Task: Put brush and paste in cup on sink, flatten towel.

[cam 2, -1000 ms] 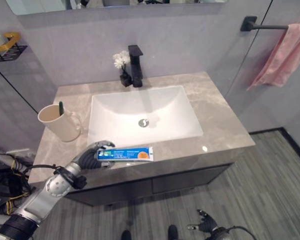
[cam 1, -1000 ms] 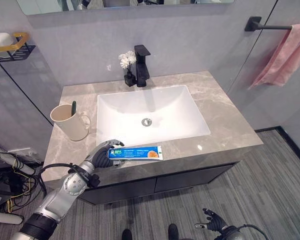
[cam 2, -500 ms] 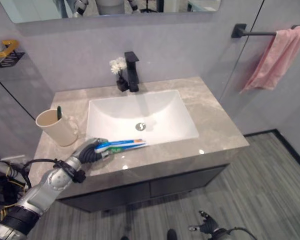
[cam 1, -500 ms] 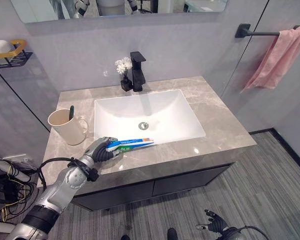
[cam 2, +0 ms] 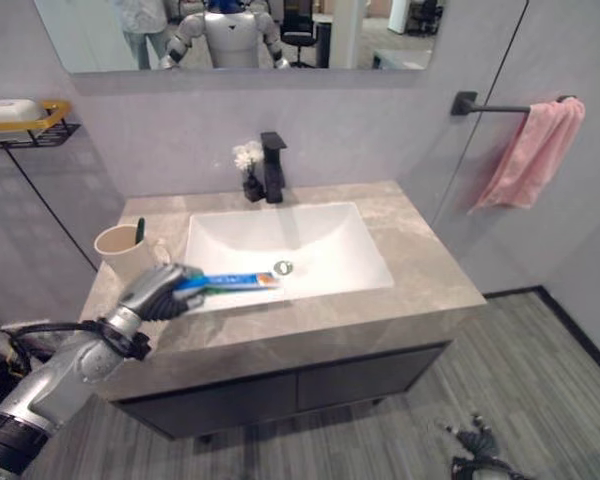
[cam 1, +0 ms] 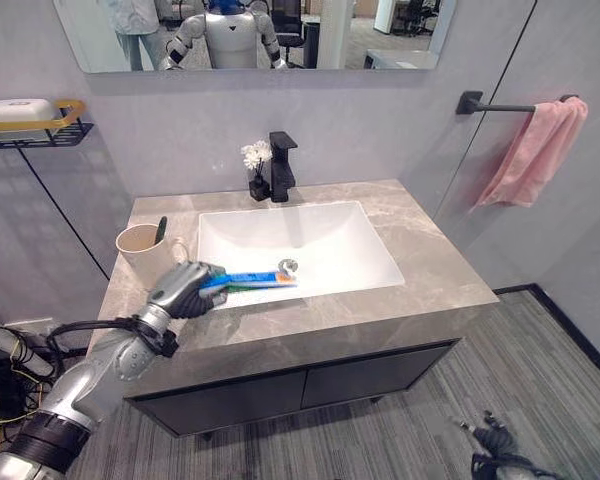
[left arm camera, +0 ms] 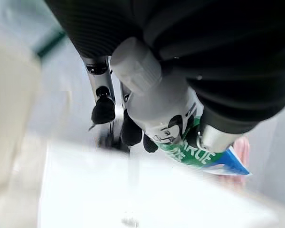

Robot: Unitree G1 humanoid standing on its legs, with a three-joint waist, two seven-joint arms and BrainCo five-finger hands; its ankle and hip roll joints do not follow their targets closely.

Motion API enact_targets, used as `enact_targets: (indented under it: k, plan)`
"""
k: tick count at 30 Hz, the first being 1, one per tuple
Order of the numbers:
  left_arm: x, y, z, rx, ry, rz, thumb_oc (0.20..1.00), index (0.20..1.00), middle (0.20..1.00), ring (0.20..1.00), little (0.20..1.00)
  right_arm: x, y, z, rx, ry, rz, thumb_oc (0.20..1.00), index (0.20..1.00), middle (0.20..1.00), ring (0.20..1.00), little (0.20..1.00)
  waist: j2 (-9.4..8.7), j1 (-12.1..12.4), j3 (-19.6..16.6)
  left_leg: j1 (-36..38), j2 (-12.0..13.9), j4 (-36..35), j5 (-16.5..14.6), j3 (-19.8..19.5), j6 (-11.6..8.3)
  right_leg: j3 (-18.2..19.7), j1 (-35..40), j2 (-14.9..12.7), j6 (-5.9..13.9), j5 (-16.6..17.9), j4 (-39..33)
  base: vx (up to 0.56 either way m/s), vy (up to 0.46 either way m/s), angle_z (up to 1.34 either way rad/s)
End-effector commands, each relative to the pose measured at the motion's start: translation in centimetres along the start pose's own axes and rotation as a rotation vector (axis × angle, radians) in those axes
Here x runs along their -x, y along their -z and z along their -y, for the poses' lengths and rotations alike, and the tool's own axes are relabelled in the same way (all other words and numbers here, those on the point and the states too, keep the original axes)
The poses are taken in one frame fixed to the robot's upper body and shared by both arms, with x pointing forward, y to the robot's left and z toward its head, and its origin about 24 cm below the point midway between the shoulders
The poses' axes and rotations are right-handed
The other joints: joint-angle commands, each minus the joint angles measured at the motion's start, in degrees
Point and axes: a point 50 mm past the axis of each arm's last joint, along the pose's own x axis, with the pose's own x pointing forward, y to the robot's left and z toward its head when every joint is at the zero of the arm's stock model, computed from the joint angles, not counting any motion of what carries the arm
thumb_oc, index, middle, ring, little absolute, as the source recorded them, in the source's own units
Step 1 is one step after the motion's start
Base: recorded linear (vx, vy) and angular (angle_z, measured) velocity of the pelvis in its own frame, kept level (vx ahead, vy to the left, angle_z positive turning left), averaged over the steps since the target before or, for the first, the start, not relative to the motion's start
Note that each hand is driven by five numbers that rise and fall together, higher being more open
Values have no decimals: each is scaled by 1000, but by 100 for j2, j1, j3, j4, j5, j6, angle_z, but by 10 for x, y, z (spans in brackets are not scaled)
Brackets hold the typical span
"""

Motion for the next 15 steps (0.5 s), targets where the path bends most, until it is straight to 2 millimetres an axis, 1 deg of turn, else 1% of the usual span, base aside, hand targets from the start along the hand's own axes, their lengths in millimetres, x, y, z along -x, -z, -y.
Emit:
enact_targets:
  k: [1,2,3,4,5,6,7,9,10,11,12,13,14,15]
  plan:
    - [-26,-15,-71,-79,-402,107,200,200,200,200,200,-8,-80,16,-28,81,323,1000,1000,1000,1000,1000,58,-28,-163,59,209,56,-234,14,-126,-77,128,-488,484,78,67,-21,12,-7]
    - [-28,-17,-79,-88,-439,121,200,200,200,200,200,-5,-97,15,-7,54,393,1000,1000,1000,1000,1000,50,-35,-187,62,209,56,-237,27,-124,-67,123,-492,484,78,66,7,9,-11]
    - [-29,-22,-91,-100,-496,143,200,200,200,200,200,1,-119,13,57,14,489,1000,1000,1000,1000,1000,51,-53,-195,65,206,56,-234,47,-121,-47,107,-494,483,85,73,-41,8,-10]
    - [-29,-25,-100,-115,-527,163,200,200,200,200,200,8,-141,17,145,1,577,1000,1000,1000,1000,1000,33,-65,-188,82,202,56,-199,66,-116,-31,102,-494,475,102,101,-16,8,-6]
    - [-30,-32,-117,-150,-589,198,200,200,200,200,200,22,-180,21,241,17,743,1000,1000,1000,1000,1000,33,-84,-238,117,197,56,-244,72,-112,-10,124,-497,483,77,103,0,0,0]
    - [-30,-32,-117,-149,-590,198,200,200,200,200,200,23,-180,22,242,20,744,1000,1000,1000,1000,1000,40,-81,-232,120,197,56,-250,72,-111,-10,126,-498,485,73,104,0,0,0]
    - [-30,-38,-126,-167,-627,224,200,200,200,200,200,29,-195,21,255,18,806,1000,1000,1000,1000,1000,45,-86,-243,132,195,56,-256,78,-104,-6,130,-500,490,72,111,0,0,0]
    - [-32,-43,-143,-199,-708,241,200,200,200,200,200,49,-230,12,246,1,972,1000,1000,1000,1000,1000,59,-90,-273,160,185,56,-268,86,-92,18,147,-506,491,68,117,0,0,0]
    - [-35,-51,-155,-213,-765,275,200,200,200,200,200,65,-253,0,226,-47,1092,1000,1000,1000,1000,1000,75,-92,-321,175,185,56,-267,92,-86,21,161,-510,492,63,118,0,0,0]
    - [-36,-51,-156,-215,-768,276,200,200,200,200,200,66,-254,0,223,-45,1094,1000,1000,1000,1000,1000,70,-90,-297,175,186,56,-267,92,-86,21,160,-509,492,63,120,0,0,0]
    - [-38,-57,-161,-216,-795,300,200,200,200,200,200,75,-266,-8,194,-88,1158,1000,1000,1000,1000,1000,73,-81,-316,182,185,56,-265,97,-85,23,164,-508,491,61,117,-10,3,-5]
    - [-41,-62,-165,-200,-827,323,200,200,200,200,200,85,-278,-21,135,-167,1216,1000,1000,1000,1000,1000,79,-55,-356,189,182,56,-259,104,-85,22,171,-507,491,59,115,-19,3,-4]
    - [-45,-68,-171,-193,-853,347,200,200,200,200,200,94,-290,-35,55,-263,1257,1000,1000,1000,1000,1000,71,-53,-342,183,185,56,-255,113,-85,33,162,-504,488,57,118,-66,-6,-5]
    - [-51,-75,-174,-152,-875,380,200,200,200,200,200,104,-299,-59,-140,-475,1259,1000,1000,1000,1000,1000,55,-14,-335,161,187,56,-177,110,-85,36,128,-505,468,99,145,-74,-13,-3]
